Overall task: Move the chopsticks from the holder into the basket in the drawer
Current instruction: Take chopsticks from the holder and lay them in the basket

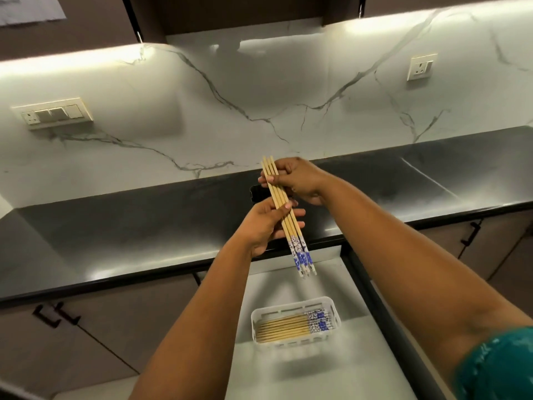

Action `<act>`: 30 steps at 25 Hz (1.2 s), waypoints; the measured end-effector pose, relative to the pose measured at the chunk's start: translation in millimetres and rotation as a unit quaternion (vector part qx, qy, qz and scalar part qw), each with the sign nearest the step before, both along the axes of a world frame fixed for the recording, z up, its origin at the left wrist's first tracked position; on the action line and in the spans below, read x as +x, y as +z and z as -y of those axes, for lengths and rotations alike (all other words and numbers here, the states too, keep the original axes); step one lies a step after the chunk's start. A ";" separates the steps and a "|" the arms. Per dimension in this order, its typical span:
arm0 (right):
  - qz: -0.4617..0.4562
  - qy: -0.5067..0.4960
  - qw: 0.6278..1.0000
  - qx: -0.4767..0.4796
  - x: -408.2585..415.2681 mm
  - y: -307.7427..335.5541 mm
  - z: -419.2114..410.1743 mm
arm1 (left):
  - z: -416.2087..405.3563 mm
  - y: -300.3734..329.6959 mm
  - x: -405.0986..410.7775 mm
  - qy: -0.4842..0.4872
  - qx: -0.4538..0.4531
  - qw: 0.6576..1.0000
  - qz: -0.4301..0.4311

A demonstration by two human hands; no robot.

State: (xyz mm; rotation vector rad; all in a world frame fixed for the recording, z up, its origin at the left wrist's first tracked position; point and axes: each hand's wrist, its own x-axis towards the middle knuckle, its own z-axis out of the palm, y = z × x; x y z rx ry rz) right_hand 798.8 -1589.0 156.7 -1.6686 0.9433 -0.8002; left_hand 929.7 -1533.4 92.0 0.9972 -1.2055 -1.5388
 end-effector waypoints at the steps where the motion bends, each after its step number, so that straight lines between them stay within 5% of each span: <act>1: 0.023 -0.028 0.999 0.018 0.5 -12.9 -8.2 | -7.1 -6.7 0.9 0.009 0.010 1.000 -0.012; 5: 0.129 -0.219 0.962 0.098 -9.0 -81.3 -49.9 | -24.0 -26.0 10.1 0.154 0.045 0.979 -0.124; 9: 0.289 -0.283 0.882 0.242 -11.0 -145.7 -78.9 | -35.4 -48.2 8.6 0.211 0.054 0.958 -0.186; 15: 0.299 -0.345 0.864 0.212 2.2 -155.1 -83.8 | -53.8 -79.1 -15.6 0.219 0.110 0.944 -0.220; 17: 0.215 -0.346 0.903 0.134 -4.4 -159.1 -86.6 | -53.7 -87.9 -14.2 0.256 0.122 0.932 -0.224; 19: -0.040 -0.314 0.943 -0.099 -4.6 -166.9 -99.9 | -54.6 -96.3 -15.7 0.284 0.132 0.923 -0.222; 21: -0.301 -0.205 0.861 -0.355 9.0 -190.6 -113.0 | -56.9 -107.7 -22.2 0.305 0.135 0.924 -0.189; 22: -0.379 -0.168 0.817 -0.400 16.5 -204.1 -118.1 | -57.4 -114.7 -26.5 0.314 0.140 0.928 -0.145; 26: -0.446 -0.160 0.846 -0.246 15.4 -239.6 -104.9 | -53.0 -149.4 -40.4 0.309 0.235 0.917 -0.094; 30: -0.477 -0.057 0.838 -0.259 -16.2 -273.0 -78.2 | -40.0 -179.2 -20.1 0.326 0.359 0.859 -0.163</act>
